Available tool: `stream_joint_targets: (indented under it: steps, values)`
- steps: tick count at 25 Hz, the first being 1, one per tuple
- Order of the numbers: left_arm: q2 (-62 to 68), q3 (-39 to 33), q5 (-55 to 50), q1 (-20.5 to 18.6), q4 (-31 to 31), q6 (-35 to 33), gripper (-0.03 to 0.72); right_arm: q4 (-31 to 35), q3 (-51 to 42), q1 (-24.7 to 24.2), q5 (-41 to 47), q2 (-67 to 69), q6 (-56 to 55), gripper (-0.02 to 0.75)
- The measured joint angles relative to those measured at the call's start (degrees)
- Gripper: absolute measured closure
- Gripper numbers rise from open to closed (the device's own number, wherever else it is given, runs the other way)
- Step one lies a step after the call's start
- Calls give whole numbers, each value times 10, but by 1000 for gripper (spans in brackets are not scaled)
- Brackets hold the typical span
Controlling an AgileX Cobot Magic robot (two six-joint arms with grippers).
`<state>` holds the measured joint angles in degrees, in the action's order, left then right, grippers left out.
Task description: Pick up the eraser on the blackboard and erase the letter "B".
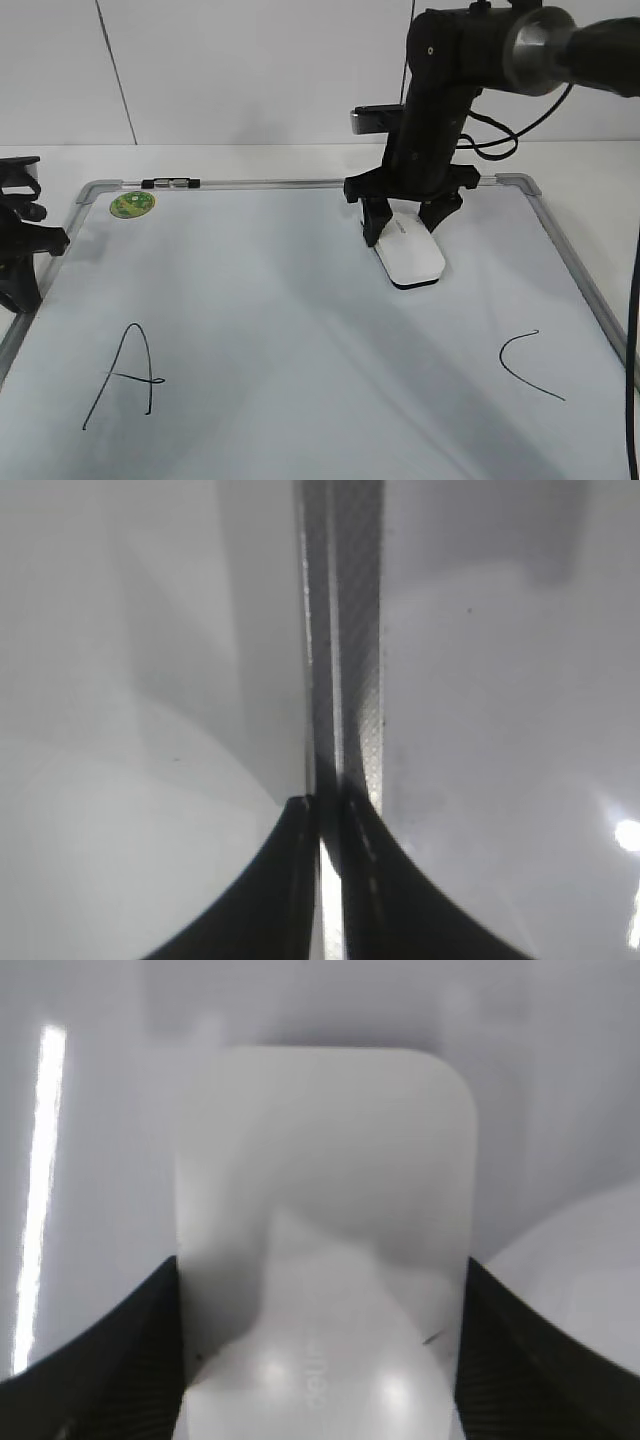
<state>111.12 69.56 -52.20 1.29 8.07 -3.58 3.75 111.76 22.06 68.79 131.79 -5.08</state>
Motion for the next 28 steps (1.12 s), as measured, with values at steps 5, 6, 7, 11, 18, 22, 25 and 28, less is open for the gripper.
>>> stream_joint_targets:
  steps: [5, 6, 7, 11, 18, 22, 25, 28]
  values:
    - [0, 0, 0, 0, 3, 0, 648, 6, 0, -28, 0, 0, -2, 212]
    - [0, 0, 0, 0, 5, 0, 648, 7, 0, -37, 1, 0, -3, 212]
    - [0, 0, 0, 0, 5, 0, 648, 7, 0, -54, 1, 0, -3, 212]
    - [0, 0, 0, 0, 5, 0, 648, 7, 0, -113, 1, 0, -4, 212]
    - [0, 0, 0, 0, 5, 0, 648, 4, -5, -135, 1, -6, -5, 212]
    - [0, 0, 0, 0, 5, 0, 648, 1, -16, -137, 2, -21, -2, 212]
    - [0, 0, 0, 0, 5, 0, 648, -7, -45, -139, 10, -62, 1, 212]
    - [0, 0, 0, 0, 4, 0, 648, -7, -84, -140, 10, -133, 5, 212]
